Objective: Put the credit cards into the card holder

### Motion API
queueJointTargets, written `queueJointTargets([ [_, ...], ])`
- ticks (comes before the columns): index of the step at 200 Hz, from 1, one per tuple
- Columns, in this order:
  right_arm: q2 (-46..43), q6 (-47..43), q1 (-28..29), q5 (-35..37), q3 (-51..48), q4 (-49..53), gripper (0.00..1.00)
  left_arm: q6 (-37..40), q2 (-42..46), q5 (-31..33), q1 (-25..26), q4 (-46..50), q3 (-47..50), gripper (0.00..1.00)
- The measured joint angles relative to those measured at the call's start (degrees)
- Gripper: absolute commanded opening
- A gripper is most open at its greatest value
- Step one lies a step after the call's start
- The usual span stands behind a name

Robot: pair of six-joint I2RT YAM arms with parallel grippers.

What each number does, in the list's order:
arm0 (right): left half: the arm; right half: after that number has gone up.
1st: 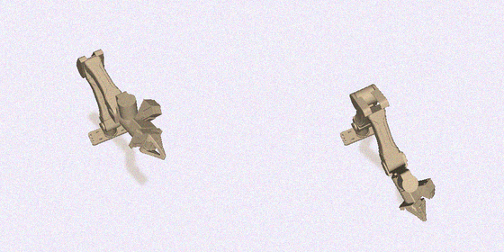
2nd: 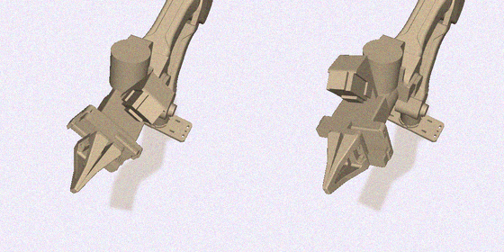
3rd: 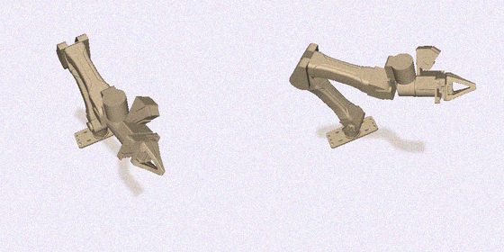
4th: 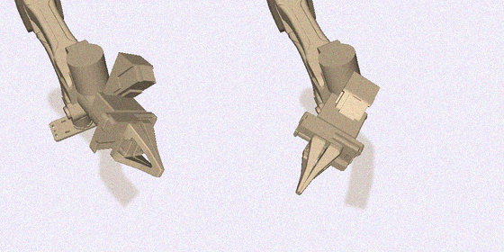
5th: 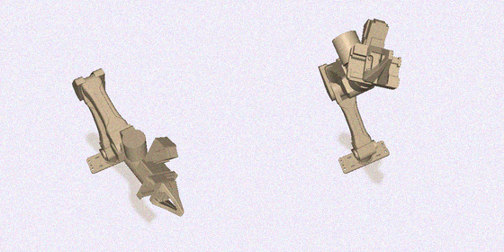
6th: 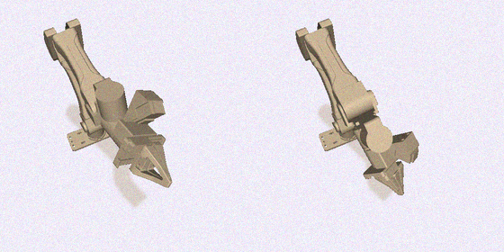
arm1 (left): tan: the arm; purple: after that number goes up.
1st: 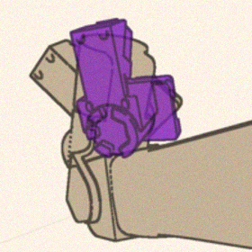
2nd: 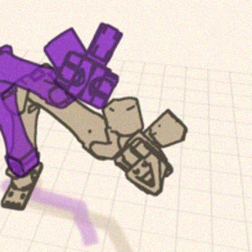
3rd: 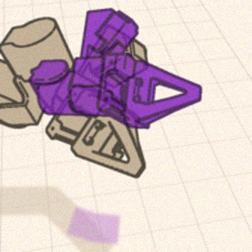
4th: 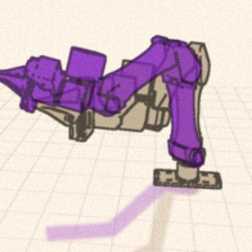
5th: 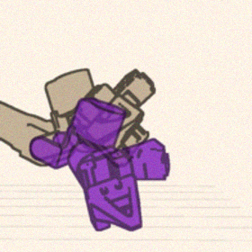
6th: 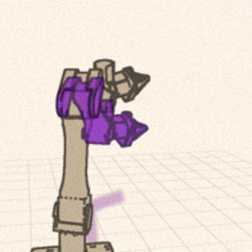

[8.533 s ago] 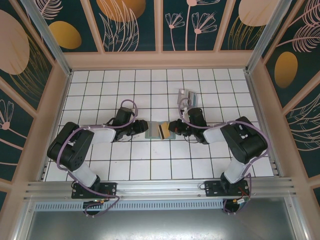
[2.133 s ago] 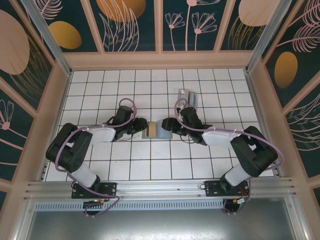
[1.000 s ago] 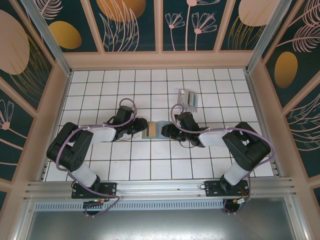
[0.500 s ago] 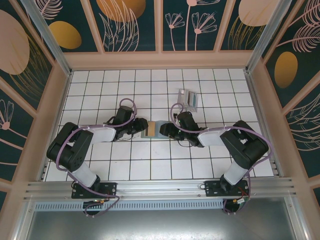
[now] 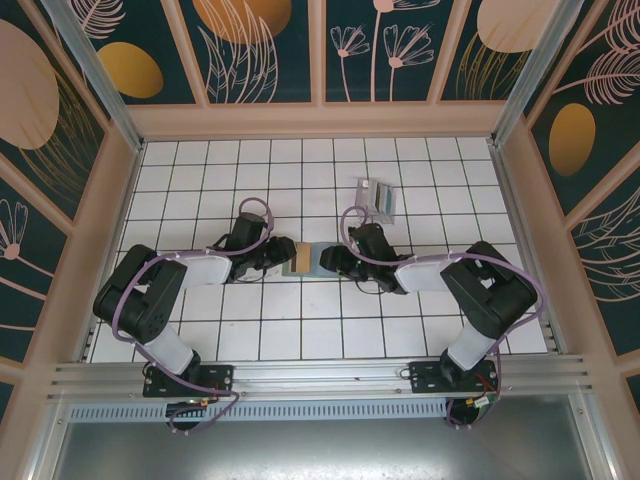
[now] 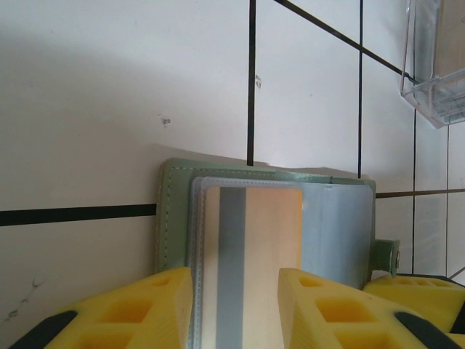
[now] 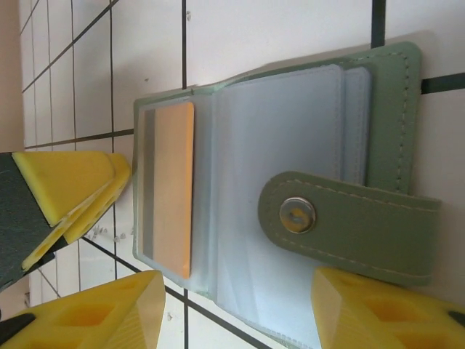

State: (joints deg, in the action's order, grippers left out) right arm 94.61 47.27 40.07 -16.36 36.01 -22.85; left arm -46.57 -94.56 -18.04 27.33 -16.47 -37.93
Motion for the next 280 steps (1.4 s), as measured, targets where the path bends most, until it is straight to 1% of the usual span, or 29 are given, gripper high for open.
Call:
queueJointTargets([
  [60, -0.3, -0.3, 2.1, 2.4, 0.1, 0.7, 0.58, 0.0, 0.0, 0.0, 0.0, 0.0, 0.0, 0.37],
  [98, -2.4, -1.2, 2.3, 5.9, 2.3, 6.8, 0.59, 0.0, 0.0, 0.0, 0.0, 0.0, 0.0, 0.37],
  [126, -3.0, -2.3, 2.3, 6.3, 2.5, 7.1, 0.59, 0.0, 0.0, 0.0, 0.0, 0.0, 0.0, 0.37],
  [179, -0.6, -2.2, 2.3, 6.2, 2.5, 6.6, 0.58, 0.0, -0.1, 0.0, 0.0, 0.0, 0.0, 0.37],
  [249, 1.2, -2.1, 2.3, 5.1, 2.9, 4.2, 0.53, 0.0, -0.7, -0.2, 0.0, 0.0, 0.0, 0.37],
  [280, 1.3, -1.7, 2.3, 4.1, 2.9, 4.0, 0.41, 0.0, -0.7, -0.2, 0.0, 0.0, 0.0, 0.37],
])
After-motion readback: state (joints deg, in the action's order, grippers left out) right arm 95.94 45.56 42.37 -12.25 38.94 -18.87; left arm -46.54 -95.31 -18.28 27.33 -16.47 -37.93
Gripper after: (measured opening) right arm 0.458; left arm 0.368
